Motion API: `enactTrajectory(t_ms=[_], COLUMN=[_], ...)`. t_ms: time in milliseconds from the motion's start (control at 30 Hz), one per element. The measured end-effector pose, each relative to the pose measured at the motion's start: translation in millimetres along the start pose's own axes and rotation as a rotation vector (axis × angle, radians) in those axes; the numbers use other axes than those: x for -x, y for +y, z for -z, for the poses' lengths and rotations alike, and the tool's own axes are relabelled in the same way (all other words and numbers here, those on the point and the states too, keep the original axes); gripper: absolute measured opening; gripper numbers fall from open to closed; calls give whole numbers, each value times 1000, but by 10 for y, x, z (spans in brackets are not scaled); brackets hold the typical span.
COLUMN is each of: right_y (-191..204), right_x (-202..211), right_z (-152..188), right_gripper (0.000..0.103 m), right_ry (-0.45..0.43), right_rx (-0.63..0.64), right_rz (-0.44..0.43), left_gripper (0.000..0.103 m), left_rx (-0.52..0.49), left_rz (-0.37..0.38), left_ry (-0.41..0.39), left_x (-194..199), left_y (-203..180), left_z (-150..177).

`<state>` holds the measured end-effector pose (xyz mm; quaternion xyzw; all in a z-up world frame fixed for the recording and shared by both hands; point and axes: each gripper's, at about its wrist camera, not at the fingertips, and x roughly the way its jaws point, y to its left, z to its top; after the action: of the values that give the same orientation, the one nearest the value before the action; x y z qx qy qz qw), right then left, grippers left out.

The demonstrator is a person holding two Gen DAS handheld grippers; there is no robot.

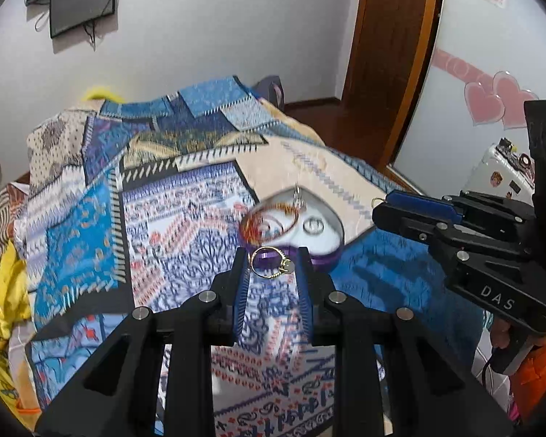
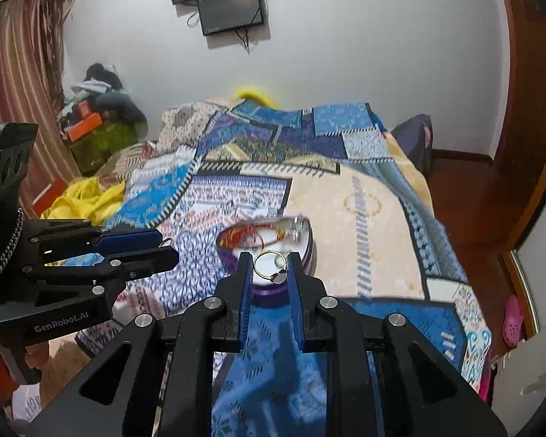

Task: Organize jewelry
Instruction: 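Lower both rings into the tin and open both tools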

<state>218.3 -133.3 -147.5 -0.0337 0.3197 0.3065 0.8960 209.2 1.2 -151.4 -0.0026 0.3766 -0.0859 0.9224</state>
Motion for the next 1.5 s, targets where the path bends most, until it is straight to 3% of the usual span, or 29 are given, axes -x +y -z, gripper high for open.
enactTrajectory(t_ms=[267,433,1000,1500], right_y=[-12,-26,-108,-27], right_x=[-60,-218,-577,-646], right_z=[-100,-98,-6,-5], right_gripper=[17,17,17,18], right_ry=[-26,0,109,151], right_rx=[0,0,-7,37], right_rz=[-4,-9,-20,-22], left_gripper=[24,24,24,24], left_rx=[19,25,45,46], left_rz=[11,17,34,49], left_ry=[-34,-36,53,52], left_x=[-34,-126,-637,-628], left_y=[75,103,196,217], left_z=[-195,-258,-244,-277])
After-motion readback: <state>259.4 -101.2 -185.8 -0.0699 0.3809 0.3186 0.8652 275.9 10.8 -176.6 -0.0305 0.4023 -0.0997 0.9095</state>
